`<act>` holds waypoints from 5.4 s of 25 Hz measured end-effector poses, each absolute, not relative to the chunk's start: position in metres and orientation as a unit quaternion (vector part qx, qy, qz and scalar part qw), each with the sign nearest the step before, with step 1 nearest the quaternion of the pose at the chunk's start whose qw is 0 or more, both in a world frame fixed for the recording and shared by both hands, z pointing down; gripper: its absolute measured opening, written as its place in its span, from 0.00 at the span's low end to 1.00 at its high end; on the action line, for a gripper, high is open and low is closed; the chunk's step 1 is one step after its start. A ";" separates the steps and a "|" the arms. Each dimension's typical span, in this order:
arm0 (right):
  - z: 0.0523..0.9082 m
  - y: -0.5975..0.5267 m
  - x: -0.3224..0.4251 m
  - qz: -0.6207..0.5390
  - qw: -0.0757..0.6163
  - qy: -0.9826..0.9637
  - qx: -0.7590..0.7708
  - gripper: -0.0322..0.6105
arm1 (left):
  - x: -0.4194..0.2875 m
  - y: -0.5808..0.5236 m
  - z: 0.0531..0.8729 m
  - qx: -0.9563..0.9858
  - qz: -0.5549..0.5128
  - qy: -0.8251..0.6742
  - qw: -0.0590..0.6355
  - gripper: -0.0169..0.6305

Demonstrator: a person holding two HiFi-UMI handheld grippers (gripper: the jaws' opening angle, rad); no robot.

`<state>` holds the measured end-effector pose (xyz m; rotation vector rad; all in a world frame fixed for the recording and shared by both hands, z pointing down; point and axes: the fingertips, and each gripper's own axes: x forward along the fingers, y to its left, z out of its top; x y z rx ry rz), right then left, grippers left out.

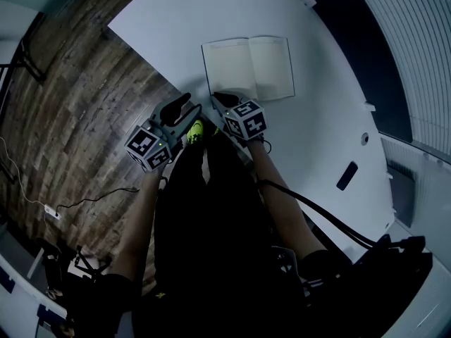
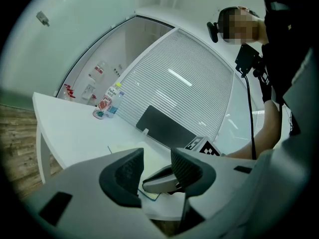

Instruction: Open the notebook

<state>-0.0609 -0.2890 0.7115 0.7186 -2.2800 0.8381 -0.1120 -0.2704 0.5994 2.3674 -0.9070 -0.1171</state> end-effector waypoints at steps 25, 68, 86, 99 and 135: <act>0.612 -0.287 -0.030 0.325 0.213 -0.872 0.299 0.04 | -0.079 -0.275 0.526 0.922 -0.040 -0.277 0.267 0.24; 0.498 -0.112 0.032 0.205 0.073 -0.930 0.297 0.04 | 0.002 -0.076 0.468 0.939 -0.051 -0.246 0.233 0.04; 0.494 0.059 0.063 0.186 0.066 -0.947 0.254 0.04 | 0.035 0.080 0.456 0.938 -0.051 -0.271 0.208 0.04; 0.477 0.109 0.057 0.176 0.064 -0.950 0.251 0.04 | 0.035 0.137 0.447 0.935 -0.069 -0.275 0.211 0.04; 0.468 0.127 0.048 0.160 0.087 -0.944 0.276 0.04 | 0.019 0.150 0.435 0.933 -0.094 -0.261 0.229 0.04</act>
